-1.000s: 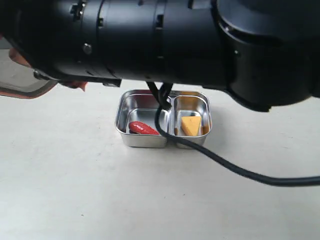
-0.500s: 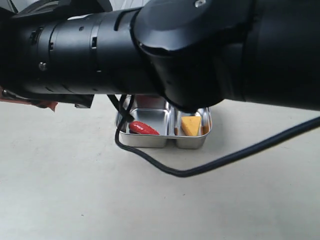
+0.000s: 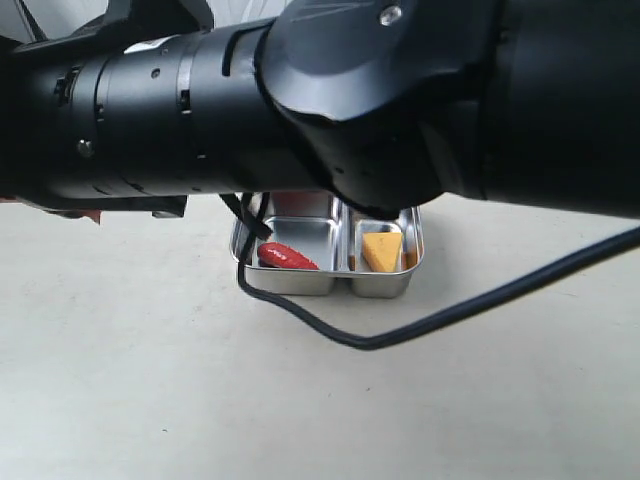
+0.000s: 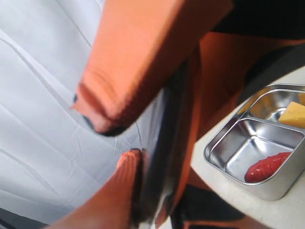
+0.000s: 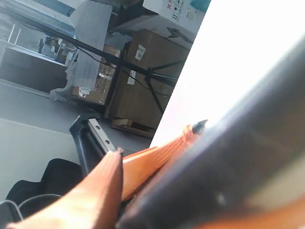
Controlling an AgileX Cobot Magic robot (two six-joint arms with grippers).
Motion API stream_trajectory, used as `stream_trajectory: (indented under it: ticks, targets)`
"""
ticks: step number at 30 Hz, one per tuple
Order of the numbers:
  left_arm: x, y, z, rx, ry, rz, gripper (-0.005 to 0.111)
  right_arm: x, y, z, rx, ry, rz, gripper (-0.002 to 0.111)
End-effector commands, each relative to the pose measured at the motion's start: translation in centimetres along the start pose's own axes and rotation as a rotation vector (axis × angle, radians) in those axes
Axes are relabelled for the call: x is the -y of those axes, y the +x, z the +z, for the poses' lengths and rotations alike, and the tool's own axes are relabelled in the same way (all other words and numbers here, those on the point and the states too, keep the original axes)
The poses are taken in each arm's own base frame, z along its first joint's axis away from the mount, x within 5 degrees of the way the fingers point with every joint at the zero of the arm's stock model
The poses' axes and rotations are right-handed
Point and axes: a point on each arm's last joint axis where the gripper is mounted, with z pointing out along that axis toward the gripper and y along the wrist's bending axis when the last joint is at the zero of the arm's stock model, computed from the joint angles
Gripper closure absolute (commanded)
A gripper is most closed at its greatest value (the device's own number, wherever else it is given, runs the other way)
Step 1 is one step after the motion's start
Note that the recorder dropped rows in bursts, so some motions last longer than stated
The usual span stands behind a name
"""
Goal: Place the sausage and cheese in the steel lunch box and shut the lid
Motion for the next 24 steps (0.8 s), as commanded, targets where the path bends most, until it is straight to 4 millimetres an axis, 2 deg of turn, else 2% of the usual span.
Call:
stream_trajectory:
  ticks: [1,9,18,24]
  targets:
    - [0.6,-1.1,-0.1,0.088,0.084,-0.064,0.107,0.8,0.6,0.5,-0.054,0.030,-0.147,0.109]
    - [0.7,-1.1,-0.1,0.092,0.094,-0.072,0.106,0.4,0.4,-0.1,-0.045,0.031,-0.235,0.109]
    - [0.9,-1.1,-0.2,0.093,0.116,-0.048,0.088,0.1,-0.8,-1.3,-0.014,0.026,-0.241,0.109]
    - [1.0,-1.2,-0.2,0.098,0.125,-0.048,0.086,0.1,-0.9,-1.4,-0.007,0.024,-0.242,0.109]
